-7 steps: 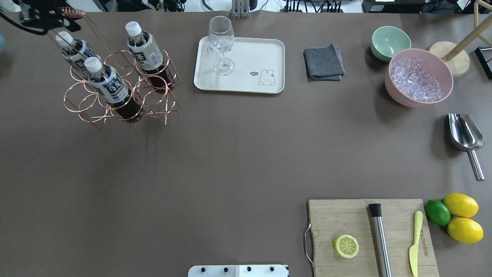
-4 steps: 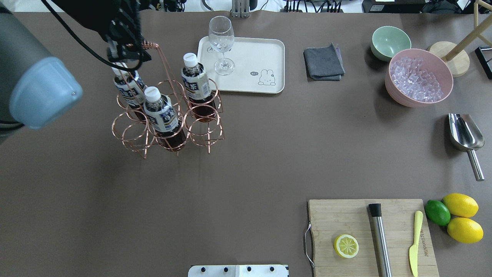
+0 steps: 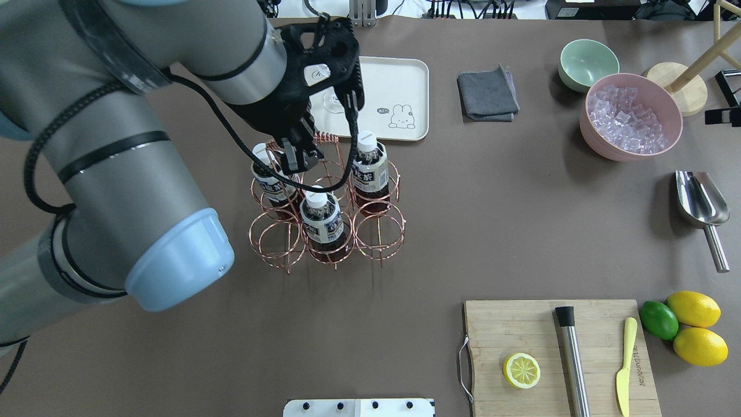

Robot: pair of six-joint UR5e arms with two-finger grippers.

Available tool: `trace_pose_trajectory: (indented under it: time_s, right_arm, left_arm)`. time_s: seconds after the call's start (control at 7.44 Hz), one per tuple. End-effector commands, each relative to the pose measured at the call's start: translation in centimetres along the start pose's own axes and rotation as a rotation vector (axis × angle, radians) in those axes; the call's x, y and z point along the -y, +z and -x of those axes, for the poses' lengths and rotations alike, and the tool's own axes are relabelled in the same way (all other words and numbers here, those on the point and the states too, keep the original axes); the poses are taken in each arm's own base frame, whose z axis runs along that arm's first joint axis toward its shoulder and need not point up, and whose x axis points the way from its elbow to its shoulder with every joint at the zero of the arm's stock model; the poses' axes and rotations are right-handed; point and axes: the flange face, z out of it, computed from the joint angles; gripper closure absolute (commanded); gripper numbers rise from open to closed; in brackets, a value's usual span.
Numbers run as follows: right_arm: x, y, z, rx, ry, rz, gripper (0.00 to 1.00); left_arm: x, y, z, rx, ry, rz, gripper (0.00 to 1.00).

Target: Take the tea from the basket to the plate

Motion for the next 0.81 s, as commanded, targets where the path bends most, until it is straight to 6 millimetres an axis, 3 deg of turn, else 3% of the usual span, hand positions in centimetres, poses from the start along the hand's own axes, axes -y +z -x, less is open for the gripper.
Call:
trace_pose_trajectory:
  time_s: [0.0,0.27,0.54,0.67]
  right_arm:
    - [2.3,2.5,6.9,0.119,-0.085,-0.179,0.0]
    - [6.6,4.5,14.2,0.215,-0.083,-0.26,0.01]
    - [4.0,9.2,20.9,0.208,-0.104,-0.341,0.01]
    - [3.0,10.4,22.6,0.199,-0.147,-0.356,0.01]
  left_arm:
    - [3.2,2.3,-2.9,-0.004,0.035,0.007,1.0]
    - [3.5,2.6,-3.1,-0.011,0.04,0.009,1.0]
    - [3.3,2.8,-3.1,-0.011,0.04,0.012,1.0]
    - [3.3,2.9,-3.1,-0.012,0.039,0.013,1.0]
